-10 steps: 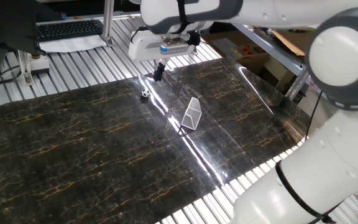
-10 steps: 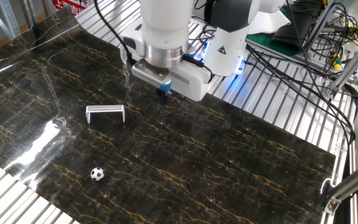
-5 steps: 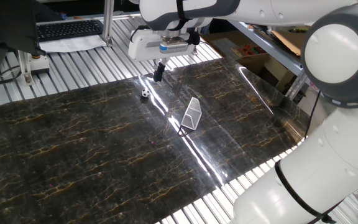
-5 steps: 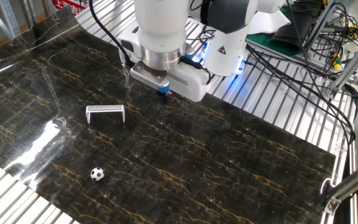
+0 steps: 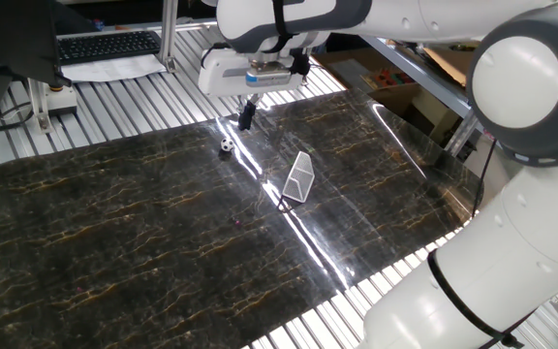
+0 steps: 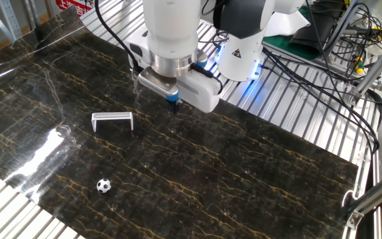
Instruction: Push the soccer ball into the goal
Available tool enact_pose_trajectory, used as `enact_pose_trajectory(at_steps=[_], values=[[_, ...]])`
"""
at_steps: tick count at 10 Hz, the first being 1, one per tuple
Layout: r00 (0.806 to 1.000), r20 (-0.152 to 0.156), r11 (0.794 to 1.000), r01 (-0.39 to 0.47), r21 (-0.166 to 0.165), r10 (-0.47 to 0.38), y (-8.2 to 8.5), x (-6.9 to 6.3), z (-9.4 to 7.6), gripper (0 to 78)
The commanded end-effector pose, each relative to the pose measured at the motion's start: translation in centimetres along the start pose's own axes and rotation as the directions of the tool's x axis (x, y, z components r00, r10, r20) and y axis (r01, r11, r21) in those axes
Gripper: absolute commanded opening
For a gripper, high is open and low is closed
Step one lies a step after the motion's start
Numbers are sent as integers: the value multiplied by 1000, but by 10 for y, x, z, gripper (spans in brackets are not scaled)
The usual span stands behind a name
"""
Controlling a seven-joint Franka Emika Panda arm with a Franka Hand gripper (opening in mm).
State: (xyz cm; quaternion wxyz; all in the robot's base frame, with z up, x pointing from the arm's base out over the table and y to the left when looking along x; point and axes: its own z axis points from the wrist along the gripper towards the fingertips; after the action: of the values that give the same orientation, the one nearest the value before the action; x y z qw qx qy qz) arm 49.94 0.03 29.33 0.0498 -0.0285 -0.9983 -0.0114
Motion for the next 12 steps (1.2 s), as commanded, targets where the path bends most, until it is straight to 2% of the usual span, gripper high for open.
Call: enact_pose_trajectory(at_steps=[1,2,3,4,6,10,12], values=[[996,9,996,-92,1,92,0,-2,8,0],[991,19,991,-133,0,133,-1,-4,16,0],[990,26,990,-140,-1,140,-1,-4,20,0],[987,33,987,-160,-3,160,-1,-6,34,0],[983,29,983,-182,-1,182,-1,-10,48,0],[982,13,982,-191,-8,191,-10,-35,46,0],[977,14,977,-211,-12,211,-11,-36,45,0]])
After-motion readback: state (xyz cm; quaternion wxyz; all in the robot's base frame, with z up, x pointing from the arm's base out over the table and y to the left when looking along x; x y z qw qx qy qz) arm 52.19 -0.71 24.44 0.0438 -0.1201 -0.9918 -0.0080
